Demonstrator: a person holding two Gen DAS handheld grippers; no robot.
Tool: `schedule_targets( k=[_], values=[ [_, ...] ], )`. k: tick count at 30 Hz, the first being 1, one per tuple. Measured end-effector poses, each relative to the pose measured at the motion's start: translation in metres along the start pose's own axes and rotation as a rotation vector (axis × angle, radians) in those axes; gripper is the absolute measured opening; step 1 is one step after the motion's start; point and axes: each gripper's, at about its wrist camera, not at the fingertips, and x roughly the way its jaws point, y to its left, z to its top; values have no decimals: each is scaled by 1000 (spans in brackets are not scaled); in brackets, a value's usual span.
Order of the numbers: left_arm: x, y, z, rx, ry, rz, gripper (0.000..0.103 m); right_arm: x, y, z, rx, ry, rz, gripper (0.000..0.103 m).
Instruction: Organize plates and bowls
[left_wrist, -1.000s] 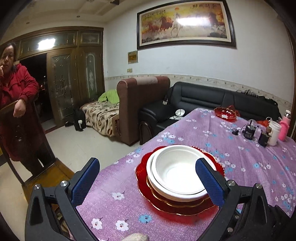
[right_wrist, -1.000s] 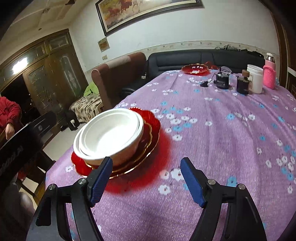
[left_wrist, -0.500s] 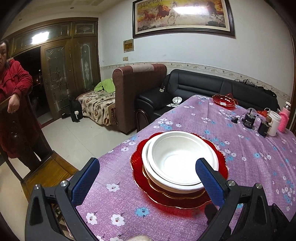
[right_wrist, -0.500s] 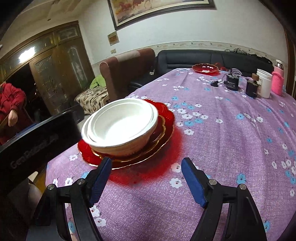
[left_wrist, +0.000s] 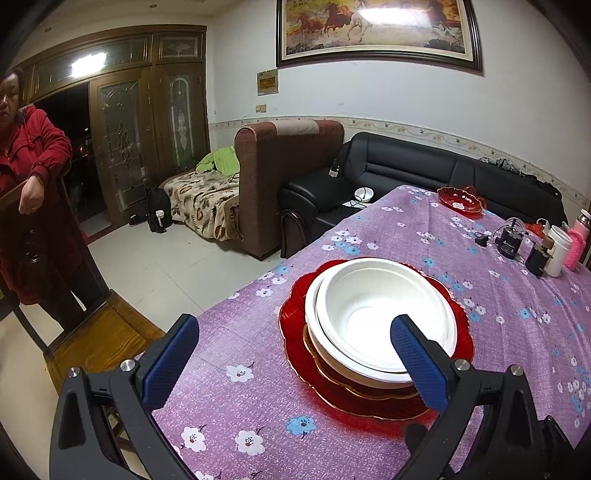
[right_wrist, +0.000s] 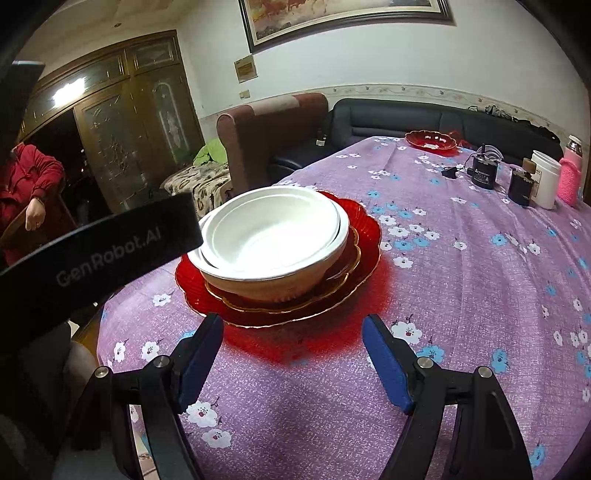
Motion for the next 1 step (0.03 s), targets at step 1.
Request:
schedule_targets(
  k=[1],
  values=[
    [0, 0, 0, -1, 1, 0, 103, 0, -1, 1, 5, -1, 0, 82]
  ],
)
